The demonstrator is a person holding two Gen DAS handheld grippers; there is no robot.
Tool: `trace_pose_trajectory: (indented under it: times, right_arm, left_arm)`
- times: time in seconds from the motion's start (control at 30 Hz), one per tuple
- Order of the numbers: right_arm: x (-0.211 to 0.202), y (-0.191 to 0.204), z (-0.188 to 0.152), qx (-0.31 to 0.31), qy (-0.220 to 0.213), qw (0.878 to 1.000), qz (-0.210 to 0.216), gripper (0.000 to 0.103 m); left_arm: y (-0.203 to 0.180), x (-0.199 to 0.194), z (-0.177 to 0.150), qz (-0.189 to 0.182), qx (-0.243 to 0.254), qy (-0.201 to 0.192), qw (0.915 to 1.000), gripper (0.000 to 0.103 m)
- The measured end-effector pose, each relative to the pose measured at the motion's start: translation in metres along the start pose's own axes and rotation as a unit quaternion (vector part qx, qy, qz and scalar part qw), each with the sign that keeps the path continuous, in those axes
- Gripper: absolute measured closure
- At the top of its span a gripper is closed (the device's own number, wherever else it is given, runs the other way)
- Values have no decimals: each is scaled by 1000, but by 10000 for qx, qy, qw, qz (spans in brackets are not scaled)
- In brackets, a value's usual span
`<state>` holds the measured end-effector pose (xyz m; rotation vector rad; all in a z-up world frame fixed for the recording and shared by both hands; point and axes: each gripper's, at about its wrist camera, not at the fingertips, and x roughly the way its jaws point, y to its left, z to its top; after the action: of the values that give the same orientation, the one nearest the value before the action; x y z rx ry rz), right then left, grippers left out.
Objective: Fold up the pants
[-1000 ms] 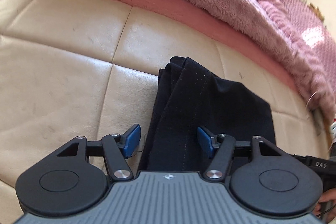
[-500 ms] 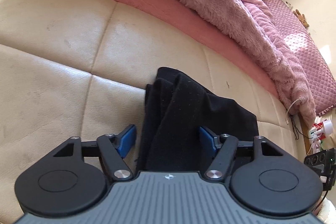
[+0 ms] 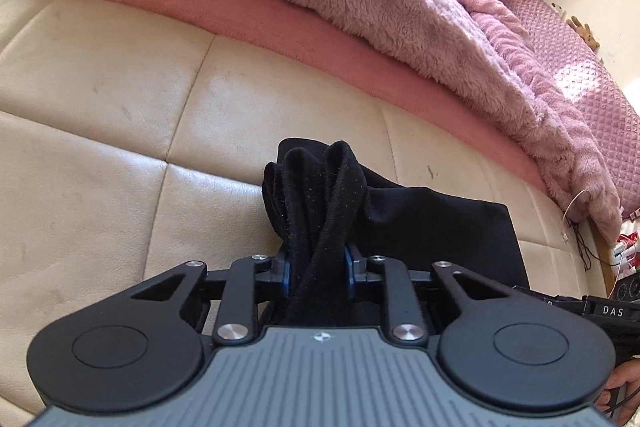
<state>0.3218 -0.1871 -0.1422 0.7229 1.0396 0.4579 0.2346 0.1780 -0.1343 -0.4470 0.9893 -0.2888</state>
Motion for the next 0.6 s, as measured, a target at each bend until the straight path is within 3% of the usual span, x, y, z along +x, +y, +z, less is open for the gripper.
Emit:
trace_pose_trajectory:
  times: [0.23, 0.43, 0.6]
  right_arm:
    - [19, 40, 18, -431, 181, 9987, 198, 90]
    - [67, 86, 31, -839, 492, 9944, 418, 90]
    - [114, 105, 48, -879, 680, 9924, 527, 90]
  left_arm:
    - [17, -47, 19, 154, -35, -412, 9990, 77]
    - [49, -77, 51, 488, -53, -608, 9969, 77]
    - [77, -78, 72, 679, -189, -611, 9956, 77]
